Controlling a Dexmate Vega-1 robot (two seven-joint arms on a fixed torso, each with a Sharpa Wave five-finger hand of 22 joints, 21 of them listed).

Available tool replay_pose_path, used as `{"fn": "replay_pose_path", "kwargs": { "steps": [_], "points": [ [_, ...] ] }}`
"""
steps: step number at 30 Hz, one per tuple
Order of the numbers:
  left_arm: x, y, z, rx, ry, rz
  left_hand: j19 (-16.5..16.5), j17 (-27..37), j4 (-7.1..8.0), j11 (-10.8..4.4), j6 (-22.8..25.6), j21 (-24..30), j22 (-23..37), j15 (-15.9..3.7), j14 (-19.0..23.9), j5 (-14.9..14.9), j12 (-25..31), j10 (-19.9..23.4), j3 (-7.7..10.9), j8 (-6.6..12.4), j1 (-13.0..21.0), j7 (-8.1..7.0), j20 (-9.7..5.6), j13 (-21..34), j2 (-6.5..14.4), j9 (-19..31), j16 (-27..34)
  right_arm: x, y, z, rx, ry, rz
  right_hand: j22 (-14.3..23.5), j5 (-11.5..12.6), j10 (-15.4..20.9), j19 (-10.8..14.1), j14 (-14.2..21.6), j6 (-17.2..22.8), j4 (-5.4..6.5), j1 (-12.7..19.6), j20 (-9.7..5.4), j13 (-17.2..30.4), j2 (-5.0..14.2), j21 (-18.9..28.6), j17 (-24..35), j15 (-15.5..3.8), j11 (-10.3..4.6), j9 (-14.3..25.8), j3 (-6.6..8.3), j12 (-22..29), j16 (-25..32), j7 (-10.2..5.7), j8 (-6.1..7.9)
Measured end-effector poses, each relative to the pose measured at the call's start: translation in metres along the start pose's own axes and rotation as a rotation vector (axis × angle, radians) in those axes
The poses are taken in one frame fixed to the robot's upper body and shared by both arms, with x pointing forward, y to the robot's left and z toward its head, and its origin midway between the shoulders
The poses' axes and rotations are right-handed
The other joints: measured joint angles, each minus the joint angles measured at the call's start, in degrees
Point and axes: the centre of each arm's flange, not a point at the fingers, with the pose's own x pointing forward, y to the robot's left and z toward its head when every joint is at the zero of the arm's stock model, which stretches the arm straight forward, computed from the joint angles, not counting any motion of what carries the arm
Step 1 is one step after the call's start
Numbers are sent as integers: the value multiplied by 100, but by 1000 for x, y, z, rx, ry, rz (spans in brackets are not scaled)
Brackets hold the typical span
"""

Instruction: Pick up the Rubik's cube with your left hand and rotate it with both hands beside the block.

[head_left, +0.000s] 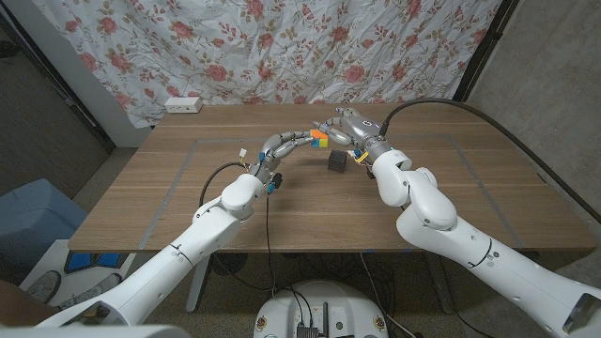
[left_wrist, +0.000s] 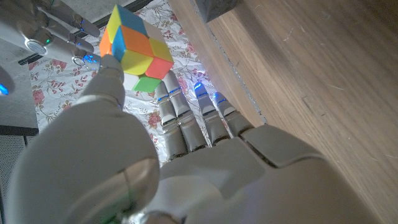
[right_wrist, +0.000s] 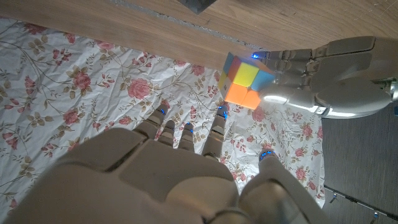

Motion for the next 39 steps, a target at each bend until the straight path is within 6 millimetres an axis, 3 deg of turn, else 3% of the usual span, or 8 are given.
{"fn": "replay_pose_path", "kwargs": {
  "steps": [39],
  "points": [
    [3, -1, -4, -18, 9, 10, 0, 9, -2, 0, -1, 0, 14, 0, 0, 18, -44, 0, -15, -44, -32, 2, 0, 11, 32, 14, 0, -6, 5, 3, -41, -10, 39, 0, 44, 22, 39, 20, 235, 63, -52, -40, 0, -53, 0, -16, -21, 19, -2, 32, 0, 0, 30, 68]
  ]
}}
